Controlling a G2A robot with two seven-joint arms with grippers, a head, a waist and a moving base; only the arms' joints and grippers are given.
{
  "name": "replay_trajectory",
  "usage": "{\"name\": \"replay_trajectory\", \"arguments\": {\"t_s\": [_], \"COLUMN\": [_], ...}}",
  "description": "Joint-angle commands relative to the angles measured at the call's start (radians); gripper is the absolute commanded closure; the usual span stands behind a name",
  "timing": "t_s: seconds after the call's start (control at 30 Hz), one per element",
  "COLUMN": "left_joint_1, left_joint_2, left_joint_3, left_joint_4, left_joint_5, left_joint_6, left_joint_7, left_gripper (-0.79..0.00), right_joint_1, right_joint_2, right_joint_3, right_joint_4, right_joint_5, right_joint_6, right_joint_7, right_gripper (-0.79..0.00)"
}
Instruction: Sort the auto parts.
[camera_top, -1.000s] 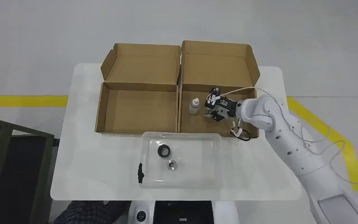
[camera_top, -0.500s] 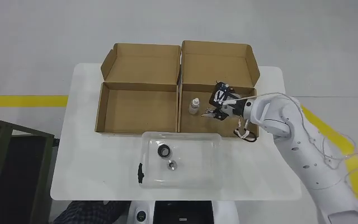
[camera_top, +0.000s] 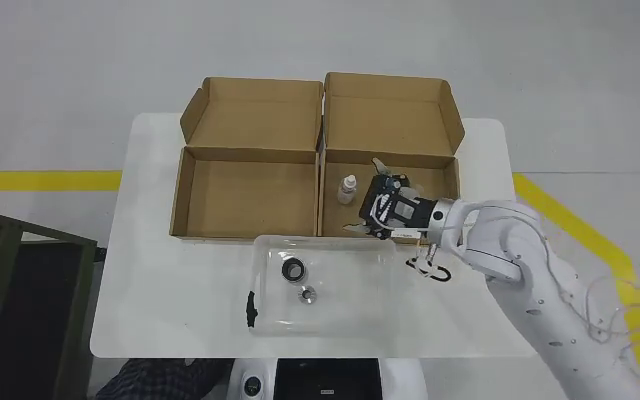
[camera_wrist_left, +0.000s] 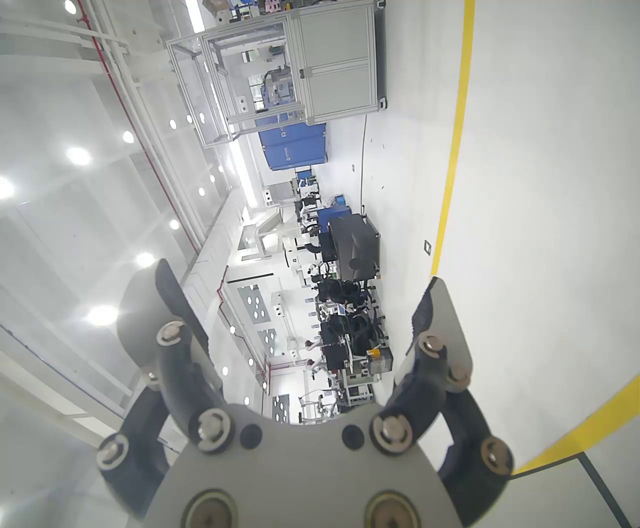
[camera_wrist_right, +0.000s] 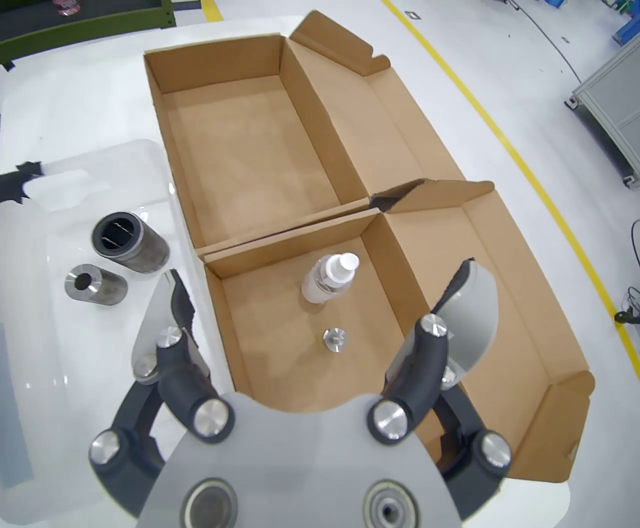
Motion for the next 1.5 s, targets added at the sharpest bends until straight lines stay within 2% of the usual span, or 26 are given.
{"name": "replay_trajectory", "arguments": {"t_s": [0.0,0.33,0.6,0.87,1.13,1.47], "left_joint_1": [0.000,0.000,0.000,0.000,0.000,0.000], "left_joint_2": [0.000,0.000,0.000,0.000,0.000,0.000], "left_joint_3": [0.000,0.000,0.000,0.000,0.000,0.000], "left_joint_4": [0.000,0.000,0.000,0.000,0.000,0.000], "left_joint_5": [0.000,0.000,0.000,0.000,0.000,0.000], "left_joint_6": [0.000,0.000,0.000,0.000,0.000,0.000], "left_joint_7": [0.000,0.000,0.000,0.000,0.000,0.000], "left_gripper": [-0.785,-0.785,-0.785,-0.785,-0.785,-0.785], "right_joint_1": [-0.013,-0.041,-0.054,-0.077,-0.066,-0.046], "right_joint_2": [-0.002,-0.026,-0.036,-0.044,-0.053,-0.064], "right_joint_3": [-0.017,-0.159,-0.201,-0.245,-0.280,-0.302], "right_joint_4": [-0.018,-0.029,-0.057,-0.040,-0.008,0.072], "right_joint_5": [-0.003,-0.061,-0.114,-0.133,-0.152,-0.156], "right_joint_6": [-0.001,0.017,0.026,-0.008,-0.052,-0.124], "right_joint_7": [-0.007,-0.073,-0.113,-0.159,-0.177,-0.256], "right_gripper": [-0.785,-0.785,-0.785,-0.785,-0.785,-0.785]}}
